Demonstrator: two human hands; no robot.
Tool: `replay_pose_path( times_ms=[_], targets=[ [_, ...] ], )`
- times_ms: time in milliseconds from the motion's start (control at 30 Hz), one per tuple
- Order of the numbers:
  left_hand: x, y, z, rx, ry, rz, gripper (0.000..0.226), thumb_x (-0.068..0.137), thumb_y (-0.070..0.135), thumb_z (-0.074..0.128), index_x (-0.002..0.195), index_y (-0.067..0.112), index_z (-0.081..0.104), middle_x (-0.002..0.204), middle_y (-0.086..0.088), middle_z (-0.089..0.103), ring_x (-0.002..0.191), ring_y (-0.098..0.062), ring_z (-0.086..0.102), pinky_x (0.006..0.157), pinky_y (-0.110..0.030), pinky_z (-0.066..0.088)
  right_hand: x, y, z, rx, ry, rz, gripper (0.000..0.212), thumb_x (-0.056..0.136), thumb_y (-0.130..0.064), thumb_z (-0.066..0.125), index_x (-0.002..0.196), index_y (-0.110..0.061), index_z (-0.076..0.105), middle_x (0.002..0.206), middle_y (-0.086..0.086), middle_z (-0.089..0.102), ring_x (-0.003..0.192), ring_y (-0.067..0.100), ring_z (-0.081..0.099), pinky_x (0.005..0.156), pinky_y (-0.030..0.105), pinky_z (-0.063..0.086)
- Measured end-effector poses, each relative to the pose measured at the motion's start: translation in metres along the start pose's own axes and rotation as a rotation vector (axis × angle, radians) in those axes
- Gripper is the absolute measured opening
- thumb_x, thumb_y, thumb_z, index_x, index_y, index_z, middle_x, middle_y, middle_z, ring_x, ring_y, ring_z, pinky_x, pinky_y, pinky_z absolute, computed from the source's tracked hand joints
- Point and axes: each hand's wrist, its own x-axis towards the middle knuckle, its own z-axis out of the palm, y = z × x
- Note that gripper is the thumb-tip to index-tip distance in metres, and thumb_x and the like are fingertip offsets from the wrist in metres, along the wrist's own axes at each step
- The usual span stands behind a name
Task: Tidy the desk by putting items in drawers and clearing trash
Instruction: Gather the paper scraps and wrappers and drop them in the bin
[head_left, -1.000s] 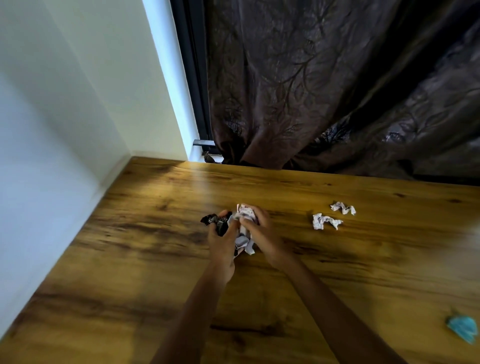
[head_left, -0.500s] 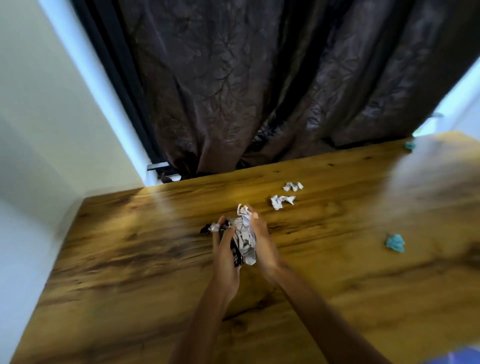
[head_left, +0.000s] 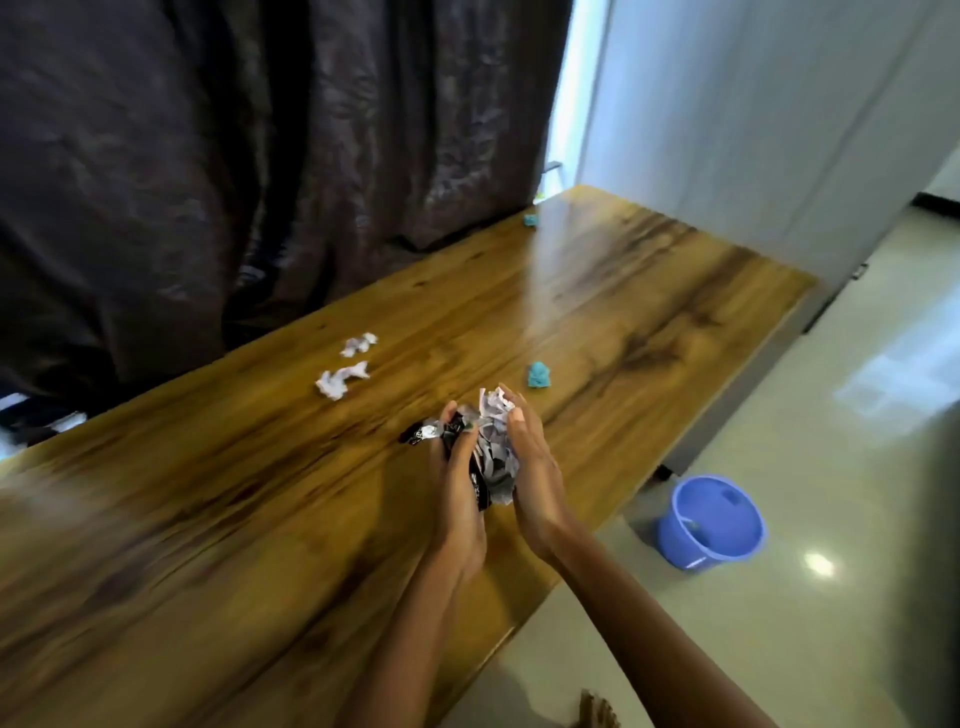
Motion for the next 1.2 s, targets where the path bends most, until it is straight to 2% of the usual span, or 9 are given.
replay_pose_path(
  times_ms=[133, 367, 567, 667, 800, 933, 1000, 1100, 1200],
  targets=[
    [0.008, -0.023, 0.044, -0.031, -0.056, -0.006, 0.039, 0.095, 0.019, 0.05, 0.132, 0.03, 0.049, 0.132, -0.003, 0.058, 0.117, -0.022, 0.058, 0.103, -0.048, 0.042, 0.006, -0.016, -0.041, -0.019, 0.058, -0.047, 0.049, 0.077, -0.067, 0.043, 0.123, -0.052, 0.05, 0.149, -0.005, 0.034, 0.139, 0.012, 0.032, 0.116, 0.044, 0.027],
    [0.011, -0.126, 0.216, 0.051, -0.167, -0.06, 0.041, 0.091, 0.02, 0.053, 0.13, 0.03, 0.048, 0.129, -0.005, 0.059, 0.114, -0.021, 0.06, 0.101, -0.044, 0.046, 0.037, -0.057, -0.224, 0.065, 0.261, -0.115, 0.047, 0.078, -0.062, 0.049, 0.121, -0.045, 0.056, 0.147, -0.005, 0.04, 0.135, 0.012, 0.04, 0.115, 0.043, 0.029],
    [0.014, -0.197, 0.311, 0.113, -0.162, -0.131, 0.05, 0.082, 0.029, 0.058, 0.13, 0.031, 0.047, 0.132, -0.002, 0.056, 0.118, -0.019, 0.057, 0.103, -0.045, 0.044, 0.055, -0.061, -0.341, 0.128, 0.358, -0.058, 0.057, 0.08, -0.061, 0.05, 0.13, -0.033, 0.051, 0.141, -0.004, 0.048, 0.13, 0.014, 0.047, 0.113, 0.044, 0.033],
    [0.028, -0.232, 0.342, 0.156, -0.18, -0.18, 0.042, 0.089, 0.026, 0.054, 0.13, 0.03, 0.046, 0.132, 0.0, 0.056, 0.117, -0.018, 0.058, 0.104, -0.046, 0.043, 0.074, -0.058, -0.383, 0.137, 0.434, -0.016, 0.063, 0.076, -0.061, 0.051, 0.129, -0.027, 0.053, 0.143, -0.002, 0.046, 0.13, 0.014, 0.046, 0.113, 0.044, 0.032],
    [0.058, -0.277, 0.381, 0.236, -0.132, -0.253, 0.042, 0.088, 0.029, 0.054, 0.129, 0.031, 0.046, 0.131, 0.0, 0.057, 0.116, -0.017, 0.058, 0.103, -0.043, 0.044, 0.106, -0.046, -0.433, 0.117, 0.499, 0.064, 0.052, 0.082, -0.058, 0.049, 0.126, -0.032, 0.055, 0.141, -0.004, 0.048, 0.129, 0.013, 0.047, 0.113, 0.043, 0.032],
    [0.089, -0.328, 0.412, 0.316, -0.103, -0.38, 0.043, 0.098, 0.03, 0.044, 0.139, 0.022, 0.036, 0.132, 0.005, 0.048, 0.118, -0.013, 0.05, 0.099, -0.03, 0.041, 0.14, -0.026, -0.488, 0.066, 0.524, 0.169, 0.036, 0.1, -0.033, 0.037, 0.131, -0.019, 0.05, 0.132, 0.004, 0.055, 0.119, 0.017, 0.055, 0.103, 0.035, 0.043],
    [0.103, -0.359, 0.422, 0.304, -0.085, -0.457, 0.038, 0.098, 0.023, 0.045, 0.136, 0.02, 0.041, 0.133, 0.0, 0.053, 0.116, -0.016, 0.054, 0.097, -0.033, 0.045, 0.153, -0.01, -0.517, 0.045, 0.549, 0.267, 0.036, 0.1, -0.029, 0.036, 0.13, -0.015, 0.05, 0.129, 0.006, 0.057, 0.116, 0.018, 0.056, 0.099, 0.032, 0.045],
    [0.124, -0.407, 0.434, 0.341, -0.008, -0.582, 0.036, 0.098, 0.023, 0.046, 0.134, 0.018, 0.043, 0.134, -0.005, 0.053, 0.116, -0.02, 0.056, 0.097, -0.036, 0.046, 0.173, 0.024, -0.562, 0.019, 0.581, 0.452, 0.031, 0.098, -0.031, 0.041, 0.119, -0.016, 0.059, 0.119, 0.007, 0.065, 0.108, 0.019, 0.063, 0.096, 0.037, 0.049],
    [0.137, -0.447, 0.434, 0.419, 0.043, -0.725, 0.047, 0.098, 0.036, 0.041, 0.14, 0.017, 0.035, 0.139, 0.0, 0.044, 0.128, -0.018, 0.043, 0.098, -0.029, 0.037, 0.183, 0.063, -0.602, 0.151, 0.571, 0.652, 0.031, 0.098, -0.03, 0.039, 0.093, -0.013, 0.064, 0.074, -0.001, 0.074, 0.066, 0.01, 0.07, 0.06, 0.021, 0.055]
  ],
)
